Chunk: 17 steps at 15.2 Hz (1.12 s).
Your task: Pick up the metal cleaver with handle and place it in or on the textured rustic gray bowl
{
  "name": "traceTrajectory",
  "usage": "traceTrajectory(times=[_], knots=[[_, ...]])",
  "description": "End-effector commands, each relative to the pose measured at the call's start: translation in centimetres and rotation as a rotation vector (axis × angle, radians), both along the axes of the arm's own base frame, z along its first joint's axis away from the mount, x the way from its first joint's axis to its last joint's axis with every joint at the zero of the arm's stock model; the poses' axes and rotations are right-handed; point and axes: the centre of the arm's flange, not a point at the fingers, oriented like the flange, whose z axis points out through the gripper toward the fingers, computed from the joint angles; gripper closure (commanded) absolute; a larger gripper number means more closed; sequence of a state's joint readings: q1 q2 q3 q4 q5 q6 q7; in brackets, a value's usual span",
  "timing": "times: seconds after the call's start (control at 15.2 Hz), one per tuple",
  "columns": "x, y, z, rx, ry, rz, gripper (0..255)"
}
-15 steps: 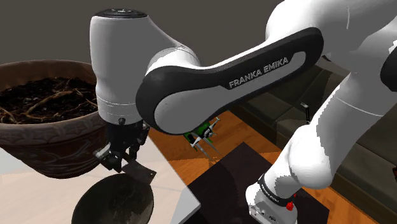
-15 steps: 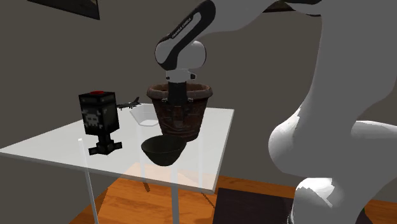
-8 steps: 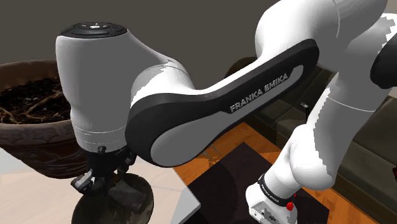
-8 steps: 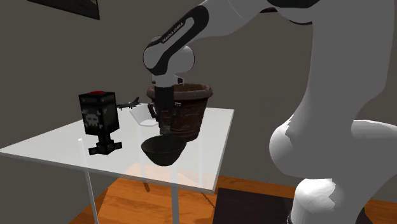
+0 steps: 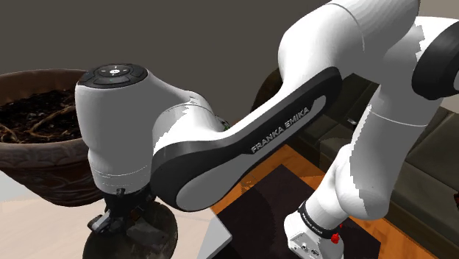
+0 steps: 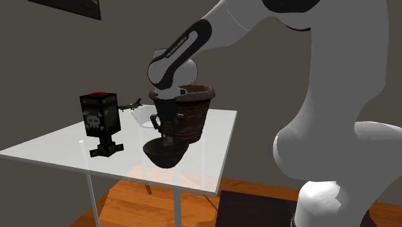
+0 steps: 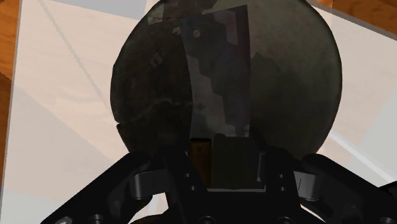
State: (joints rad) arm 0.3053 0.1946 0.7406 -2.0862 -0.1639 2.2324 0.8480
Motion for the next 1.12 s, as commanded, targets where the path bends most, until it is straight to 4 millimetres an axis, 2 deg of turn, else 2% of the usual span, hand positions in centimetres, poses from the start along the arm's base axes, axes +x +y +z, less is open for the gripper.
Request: traceTrajectory(times=[0.0,0.13,0.66,0.73,1.06], knots=[[-0.1,0.1,-1.1,0.000,0.000,0.000,255],[-0.1,0.1,-2.2,0.000,0.000,0.000,255],[-0.1,0.1,-2.2,0.000,0.000,0.000,255],[-0.1,0.1,-2.2,0.000,0.000,0.000,0],[-0.1,0.1,-2.2,0.000,0.000,0.000,0]])
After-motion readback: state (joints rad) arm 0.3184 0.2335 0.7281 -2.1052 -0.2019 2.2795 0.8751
